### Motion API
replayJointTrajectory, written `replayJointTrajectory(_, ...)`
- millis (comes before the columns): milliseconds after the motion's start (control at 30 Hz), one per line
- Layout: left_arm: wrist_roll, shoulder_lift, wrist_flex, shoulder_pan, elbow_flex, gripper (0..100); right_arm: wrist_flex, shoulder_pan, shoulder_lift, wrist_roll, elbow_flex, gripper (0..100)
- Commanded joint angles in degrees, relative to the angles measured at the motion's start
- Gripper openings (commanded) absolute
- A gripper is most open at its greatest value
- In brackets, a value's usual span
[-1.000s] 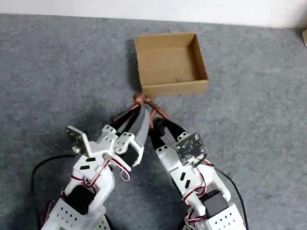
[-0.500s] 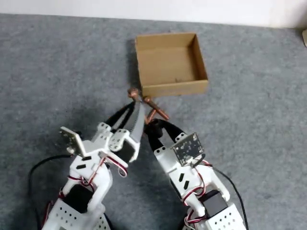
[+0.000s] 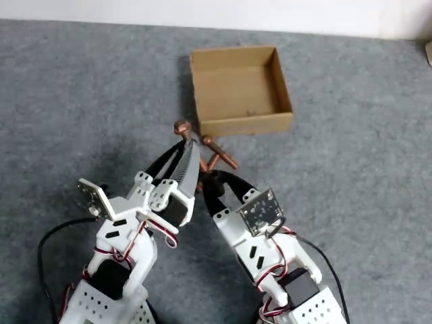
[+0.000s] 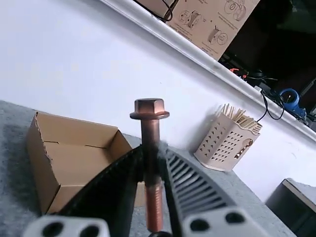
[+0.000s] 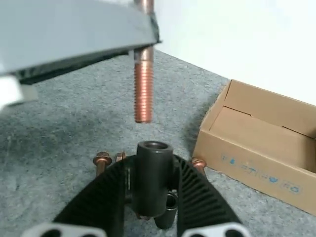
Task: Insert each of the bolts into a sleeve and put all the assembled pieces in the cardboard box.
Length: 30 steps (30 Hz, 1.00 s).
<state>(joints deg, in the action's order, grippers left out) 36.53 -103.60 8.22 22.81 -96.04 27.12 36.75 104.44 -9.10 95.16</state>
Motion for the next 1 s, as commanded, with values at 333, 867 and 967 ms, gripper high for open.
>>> replayJointTrajectory(333,1.2,-0.8,3.0,4.3,-1.0,1,6.5,1.0,0.9,0.2,-1.7,0.5)
replayJointTrajectory(867,1.2,-0.8,6.9,8.7,-1.0,1,8.4,-0.3,0.9,0.2,-7.0,0.5)
replayJointTrajectory(967,1.1,-0.8,6.9,8.7,-1.0,1,8.4,-0.4,0.9,0.3,-7.0,0.5)
